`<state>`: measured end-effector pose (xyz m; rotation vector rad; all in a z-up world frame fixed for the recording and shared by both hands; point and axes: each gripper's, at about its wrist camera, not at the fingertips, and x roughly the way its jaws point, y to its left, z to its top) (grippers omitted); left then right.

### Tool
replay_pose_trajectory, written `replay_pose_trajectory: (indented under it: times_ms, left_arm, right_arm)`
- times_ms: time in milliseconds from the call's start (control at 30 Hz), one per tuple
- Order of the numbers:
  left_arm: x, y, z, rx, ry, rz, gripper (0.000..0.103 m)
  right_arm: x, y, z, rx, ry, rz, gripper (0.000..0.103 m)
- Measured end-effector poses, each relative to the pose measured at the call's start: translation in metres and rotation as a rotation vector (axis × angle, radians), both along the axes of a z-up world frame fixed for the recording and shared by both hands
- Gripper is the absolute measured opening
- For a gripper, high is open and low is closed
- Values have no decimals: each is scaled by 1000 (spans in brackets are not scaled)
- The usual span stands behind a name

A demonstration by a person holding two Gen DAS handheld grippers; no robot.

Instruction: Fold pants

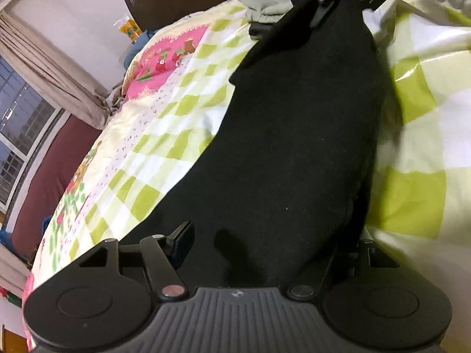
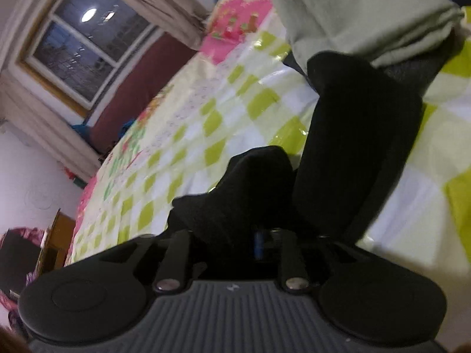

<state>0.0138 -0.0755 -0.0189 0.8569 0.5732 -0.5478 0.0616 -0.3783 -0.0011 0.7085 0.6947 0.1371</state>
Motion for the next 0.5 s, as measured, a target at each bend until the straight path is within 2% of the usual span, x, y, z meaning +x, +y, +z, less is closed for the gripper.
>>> replay_pose_trajectory:
  times_ms: [133, 233, 333, 433, 500]
  left_arm:
    - [4, -3, 4, -7, 17, 18, 80]
    - [3, -2, 7, 4, 13, 13, 80]
    - [1, -5, 7, 17, 15, -2, 80]
    - [5, -8, 7, 32, 12, -12, 80]
    - [4, -9, 6, 43, 16, -22, 80]
  right_arm:
    - [-22, -32, 4, 19, -58, -149, 29]
    - [-29, -52, 1, 21, -85, -242, 36]
    - [-31, -58, 0, 42, -107, -231, 38]
    - [-41, -56, 6, 84, -162, -82, 42]
    - [-54, -68, 2, 127, -177, -135, 44]
